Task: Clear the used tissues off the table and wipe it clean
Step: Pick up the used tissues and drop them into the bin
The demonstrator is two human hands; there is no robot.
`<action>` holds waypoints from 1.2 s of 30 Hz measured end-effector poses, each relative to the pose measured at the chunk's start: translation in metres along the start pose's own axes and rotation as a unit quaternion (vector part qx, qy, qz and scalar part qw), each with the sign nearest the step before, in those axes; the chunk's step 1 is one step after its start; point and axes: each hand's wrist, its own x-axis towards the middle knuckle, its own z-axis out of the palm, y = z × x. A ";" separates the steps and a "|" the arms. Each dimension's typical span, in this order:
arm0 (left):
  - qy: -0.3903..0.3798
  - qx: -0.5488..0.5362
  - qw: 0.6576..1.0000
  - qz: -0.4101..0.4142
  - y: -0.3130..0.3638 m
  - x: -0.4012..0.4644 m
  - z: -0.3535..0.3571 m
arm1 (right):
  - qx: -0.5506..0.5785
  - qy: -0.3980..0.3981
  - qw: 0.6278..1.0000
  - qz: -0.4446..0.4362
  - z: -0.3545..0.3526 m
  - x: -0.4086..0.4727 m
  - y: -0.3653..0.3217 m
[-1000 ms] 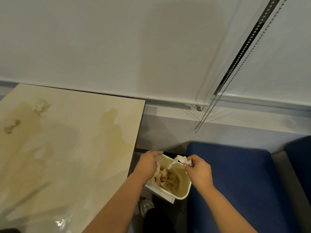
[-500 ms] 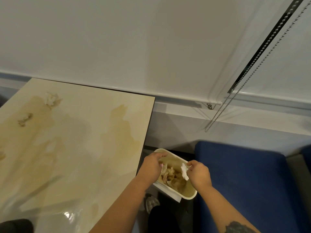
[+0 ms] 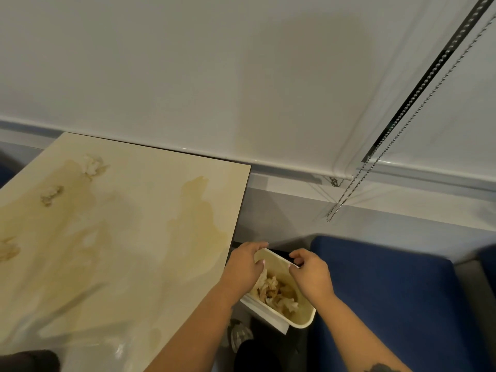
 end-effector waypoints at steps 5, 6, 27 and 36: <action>0.041 -0.012 0.999 0.025 0.010 -0.003 -0.019 | 0.025 0.021 0.998 -0.044 -0.010 -0.004 -0.030; 0.052 -0.014 0.998 0.030 0.011 -0.004 -0.023 | 0.029 0.022 0.998 -0.052 -0.012 -0.005 -0.036; 0.310 -0.029 0.949 -0.054 -0.026 -0.059 -0.162 | 0.066 -0.061 0.972 -0.217 0.022 0.000 -0.207; 0.393 -0.043 0.909 -0.132 -0.059 -0.037 -0.214 | 0.036 -0.132 0.942 -0.307 0.061 0.045 -0.290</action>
